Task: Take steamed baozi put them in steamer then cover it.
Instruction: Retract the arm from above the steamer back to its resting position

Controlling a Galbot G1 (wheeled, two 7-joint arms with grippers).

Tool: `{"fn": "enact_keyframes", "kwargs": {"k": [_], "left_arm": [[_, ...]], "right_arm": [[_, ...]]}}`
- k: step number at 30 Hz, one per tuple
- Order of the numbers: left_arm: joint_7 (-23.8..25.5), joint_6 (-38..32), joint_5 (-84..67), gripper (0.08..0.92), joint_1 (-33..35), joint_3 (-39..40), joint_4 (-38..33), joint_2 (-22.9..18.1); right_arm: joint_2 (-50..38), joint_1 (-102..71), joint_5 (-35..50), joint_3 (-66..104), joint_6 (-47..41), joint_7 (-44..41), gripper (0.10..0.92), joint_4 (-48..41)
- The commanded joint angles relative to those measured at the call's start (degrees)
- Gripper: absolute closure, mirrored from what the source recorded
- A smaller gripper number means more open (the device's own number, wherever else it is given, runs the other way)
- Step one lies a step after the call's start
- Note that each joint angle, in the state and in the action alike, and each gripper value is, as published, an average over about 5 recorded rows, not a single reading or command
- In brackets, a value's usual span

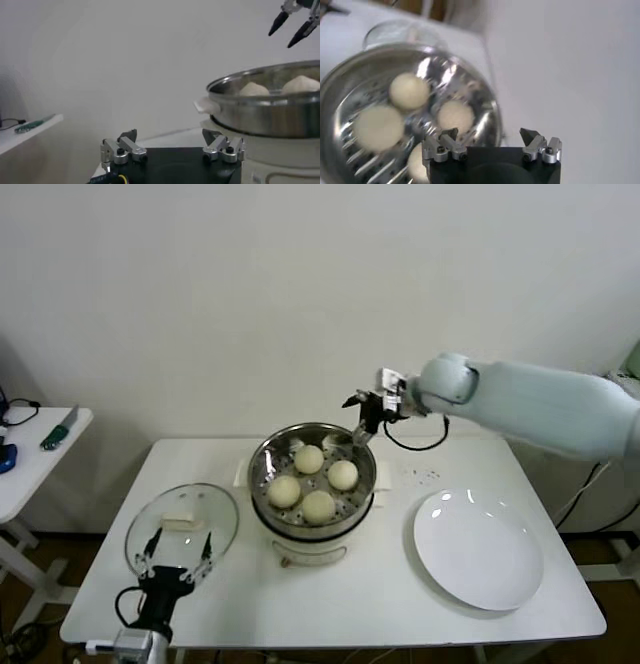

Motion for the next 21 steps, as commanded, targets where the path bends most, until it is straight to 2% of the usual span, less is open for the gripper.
{"fn": "enact_keyframes", "kwargs": {"k": [1,6,9,14,21], "left_arm": [[-0.94,1.19,6.44,0.177,-1.48,0.27,-0.48,-0.4],[-1.36,2.65,12.34,0.177,-0.51,-0.78,-0.67,0.83],[-1.21,2.82,15.24,0.177,-0.29,-0.95,-1.12,1.43],[-1.21,3.68,20.22,0.177,-0.63,-0.96,-1.76,2.04],[-0.93,5.55,36.89,0.177,-1.56,-1.85,-1.19,3.73]], "right_arm": [[-19.42,-29.44,-1.47,31.9,6.0,18.84,0.203,12.3],[-25.75,-43.89,-5.4,44.4,10.82,21.23,0.203,16.24],[-26.12,-59.67,-6.86,59.67,11.54,21.19,0.203,17.91],[-18.66,-83.78,-12.13,86.72,10.69,19.78,0.203,20.79],[-5.3,-100.48,-19.48,104.78,7.83,18.43,0.203,25.92]]}}
